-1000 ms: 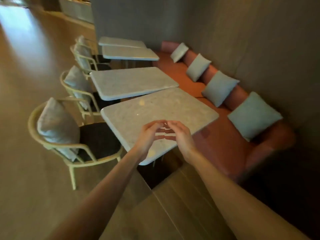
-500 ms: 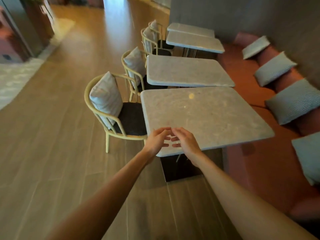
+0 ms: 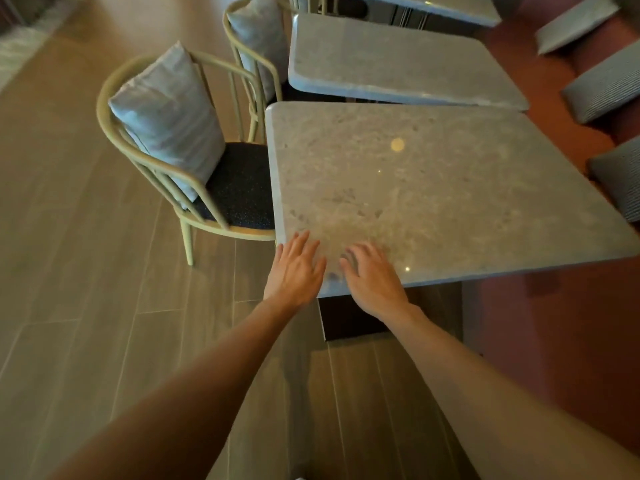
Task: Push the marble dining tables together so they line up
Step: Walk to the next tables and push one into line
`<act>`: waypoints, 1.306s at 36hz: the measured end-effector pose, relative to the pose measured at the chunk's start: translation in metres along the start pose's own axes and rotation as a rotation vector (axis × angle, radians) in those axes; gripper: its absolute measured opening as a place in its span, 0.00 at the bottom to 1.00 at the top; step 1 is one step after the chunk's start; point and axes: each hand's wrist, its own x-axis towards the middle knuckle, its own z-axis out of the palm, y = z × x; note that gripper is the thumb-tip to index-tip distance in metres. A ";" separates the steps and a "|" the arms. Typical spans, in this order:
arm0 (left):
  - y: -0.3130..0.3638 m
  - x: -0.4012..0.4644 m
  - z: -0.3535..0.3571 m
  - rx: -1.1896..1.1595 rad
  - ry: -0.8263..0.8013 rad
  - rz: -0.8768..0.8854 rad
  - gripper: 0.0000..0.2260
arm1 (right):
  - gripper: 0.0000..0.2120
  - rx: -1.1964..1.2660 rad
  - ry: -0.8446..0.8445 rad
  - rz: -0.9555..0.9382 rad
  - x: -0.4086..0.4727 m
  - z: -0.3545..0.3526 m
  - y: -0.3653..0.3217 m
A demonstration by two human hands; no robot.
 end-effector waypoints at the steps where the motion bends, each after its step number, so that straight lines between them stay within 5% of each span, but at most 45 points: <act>1: -0.001 0.005 0.006 0.025 0.026 0.024 0.23 | 0.22 -0.057 0.020 -0.028 0.005 0.008 0.005; 13: 0.004 0.023 0.058 0.221 0.466 0.035 0.22 | 0.18 -0.374 0.406 -0.175 0.040 0.055 0.032; 20: 0.006 0.023 0.054 0.264 0.413 0.063 0.34 | 0.17 -0.408 0.465 -0.219 0.043 0.056 0.037; 28: 0.005 0.031 0.047 0.241 0.422 0.074 0.33 | 0.16 -0.394 0.469 -0.203 0.052 0.055 0.031; 39: -0.014 0.084 0.039 0.221 0.496 0.106 0.19 | 0.16 -0.394 0.511 -0.166 0.098 0.058 0.020; 47: -0.019 0.098 0.032 0.216 0.500 0.127 0.27 | 0.15 -0.408 0.546 -0.163 0.112 0.059 0.016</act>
